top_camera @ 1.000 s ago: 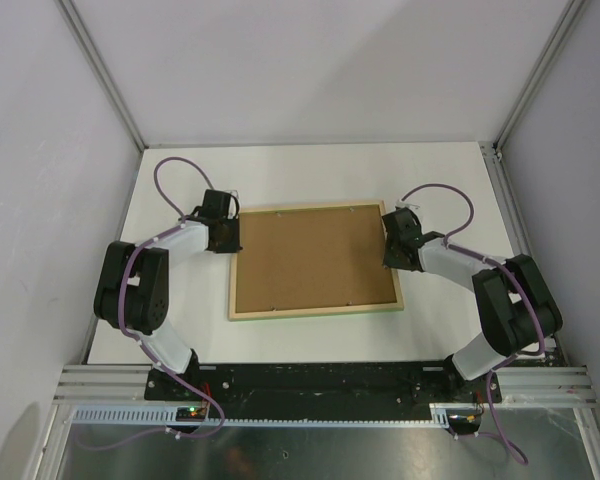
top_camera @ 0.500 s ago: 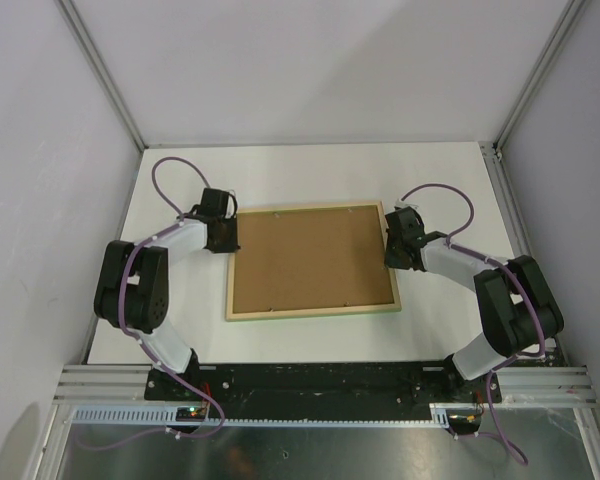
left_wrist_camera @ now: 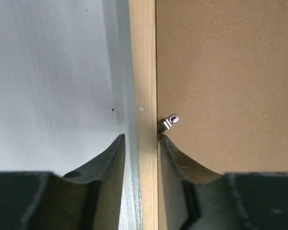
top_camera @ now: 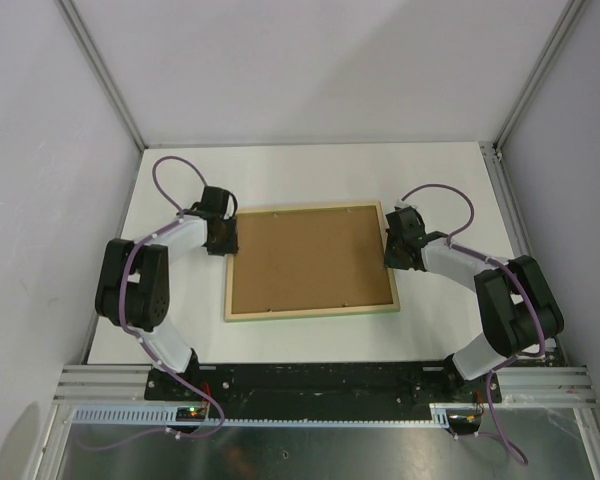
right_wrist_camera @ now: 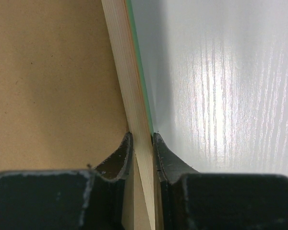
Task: Put the photo into the frame
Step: Press the fastener onto the backboard, then pick up the photo frame from the center of the board.
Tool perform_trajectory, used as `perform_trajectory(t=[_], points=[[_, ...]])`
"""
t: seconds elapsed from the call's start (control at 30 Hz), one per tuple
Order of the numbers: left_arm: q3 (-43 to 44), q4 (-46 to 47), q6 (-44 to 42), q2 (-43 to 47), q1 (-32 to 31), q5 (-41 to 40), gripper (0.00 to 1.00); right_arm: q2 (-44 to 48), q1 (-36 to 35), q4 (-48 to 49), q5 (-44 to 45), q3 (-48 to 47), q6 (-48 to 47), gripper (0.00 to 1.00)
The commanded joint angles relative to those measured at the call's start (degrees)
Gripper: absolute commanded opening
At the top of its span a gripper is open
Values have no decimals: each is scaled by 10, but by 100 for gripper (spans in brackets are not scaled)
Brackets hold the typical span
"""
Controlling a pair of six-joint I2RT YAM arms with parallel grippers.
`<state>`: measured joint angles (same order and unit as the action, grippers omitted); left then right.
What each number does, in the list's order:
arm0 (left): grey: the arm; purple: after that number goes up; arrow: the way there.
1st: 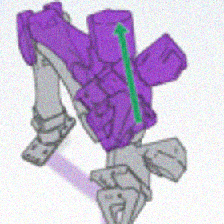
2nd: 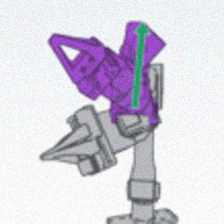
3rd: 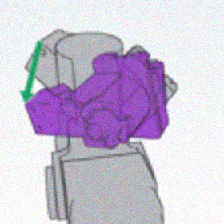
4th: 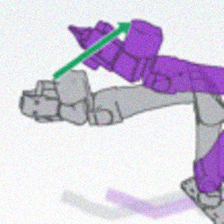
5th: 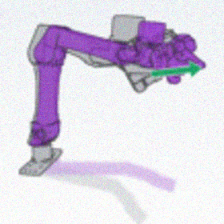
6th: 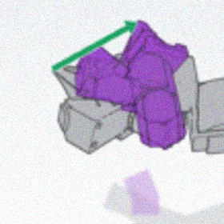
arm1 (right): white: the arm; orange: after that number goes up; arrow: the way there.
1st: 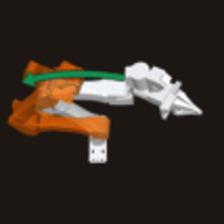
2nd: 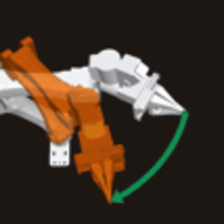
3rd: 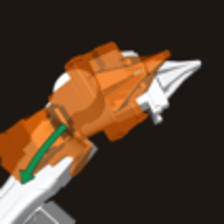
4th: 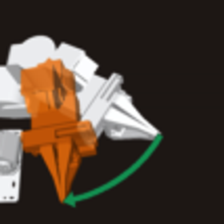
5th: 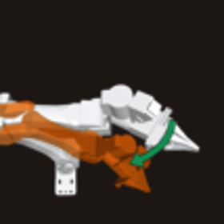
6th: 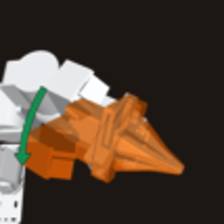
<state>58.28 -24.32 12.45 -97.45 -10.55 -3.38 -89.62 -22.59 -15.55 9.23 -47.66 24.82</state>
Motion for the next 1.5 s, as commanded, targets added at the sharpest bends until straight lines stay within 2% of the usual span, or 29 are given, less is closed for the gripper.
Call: perform_trajectory(t=[0.0, 0.07, 0.13, 0.33, 0.4, 0.5, 0.77, 0.93, 1.1, 1.3, 1.47], points=[[17, -29, -6, 34, 4, -1, 43, -16, 2, -40, -17, 25, 29, 0], [19, -30, -6, 45, 4, 0, 48, -14, 2, -39, -19, 25, 31, 0], [23, -30, -5, 54, 4, -1, 52, -11, 2, -36, -21, 25, 33, 5], [29, -31, 11, 91, 4, 2, 65, 15, 3, -14, -45, 24, 30, 43], [30, -31, 21, 106, 4, 10, 67, 20, 6, -11, -48, 16, 24, 52], [27, -31, 39, 129, -2, 20, 69, 18, 15, -10, -43, -1, 12, 58], [8, -31, 75, 180, -86, -15, 72, -15, 37, -13, -33, -54, -18, 60], [10, -31, 99, 169, -176, -41, 73, -34, 38, -7, -40, -67, -26, 58], [20, -29, 106, 141, -268, -58, 73, -56, 38, -5, -44, -79, -30, 50], [37, -25, 67, 120, -374, -83, 77, -72, 37, -16, -41, -84, -32, 38], [40, -15, 55, 117, -403, -72, 79, -75, 33, -23, -39, -83, -30, 36]])
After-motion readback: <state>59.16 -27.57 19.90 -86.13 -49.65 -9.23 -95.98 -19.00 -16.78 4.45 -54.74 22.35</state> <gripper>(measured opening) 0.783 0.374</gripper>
